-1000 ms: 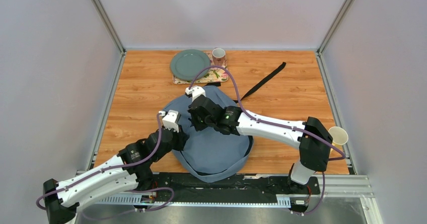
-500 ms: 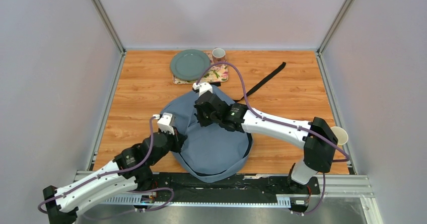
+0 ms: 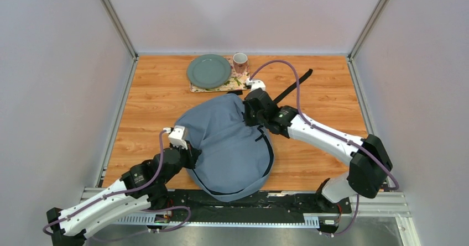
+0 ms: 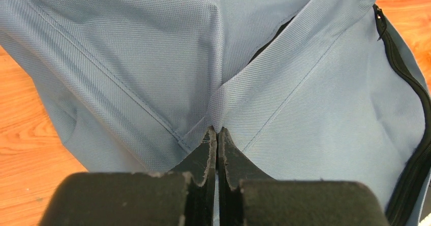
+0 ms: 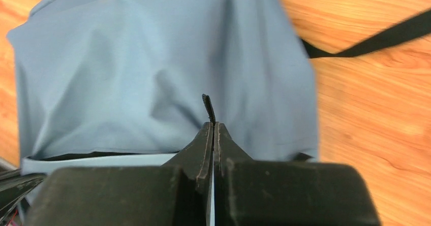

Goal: Pack the student bag
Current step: Zip the student bag at the center of the board.

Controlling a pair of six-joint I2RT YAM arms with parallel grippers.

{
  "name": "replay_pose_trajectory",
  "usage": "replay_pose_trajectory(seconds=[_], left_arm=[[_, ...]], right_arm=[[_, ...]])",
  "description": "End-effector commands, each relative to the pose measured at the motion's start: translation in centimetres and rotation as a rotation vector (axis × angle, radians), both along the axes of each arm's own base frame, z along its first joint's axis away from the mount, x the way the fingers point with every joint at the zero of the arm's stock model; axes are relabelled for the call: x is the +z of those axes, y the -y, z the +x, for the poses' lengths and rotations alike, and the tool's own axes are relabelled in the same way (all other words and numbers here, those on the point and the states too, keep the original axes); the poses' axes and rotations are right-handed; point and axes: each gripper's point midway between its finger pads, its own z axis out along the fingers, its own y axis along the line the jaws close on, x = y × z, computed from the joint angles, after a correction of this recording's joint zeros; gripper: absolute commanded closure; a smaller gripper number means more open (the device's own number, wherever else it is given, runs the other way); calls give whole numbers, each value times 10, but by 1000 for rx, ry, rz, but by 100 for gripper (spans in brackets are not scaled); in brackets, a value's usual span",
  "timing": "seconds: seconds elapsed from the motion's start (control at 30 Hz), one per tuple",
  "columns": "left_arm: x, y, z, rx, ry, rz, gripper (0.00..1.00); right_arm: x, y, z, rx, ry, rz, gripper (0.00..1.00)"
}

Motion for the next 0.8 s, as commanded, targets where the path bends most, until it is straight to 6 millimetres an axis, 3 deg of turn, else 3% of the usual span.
replay_pose_trajectory(seconds=[0.0, 0.13, 0.37, 0.63, 0.77], left_arm=[[-1, -18, -1, 49, -7, 51, 100], [-1, -19, 0, 56, -1, 50, 100], [3, -10, 4, 23, 12, 80, 100], [39, 9, 39, -14, 139, 261, 100], [53, 17, 69, -11, 130, 285, 100]], right_arm=[[15, 51, 29, -160, 73, 11, 100], [9, 77, 32, -209, 60, 9, 100], [6, 88, 21, -216, 48, 23, 100], [24, 120, 13, -317, 93, 53, 100], [23, 135, 6, -359, 111, 62, 100]])
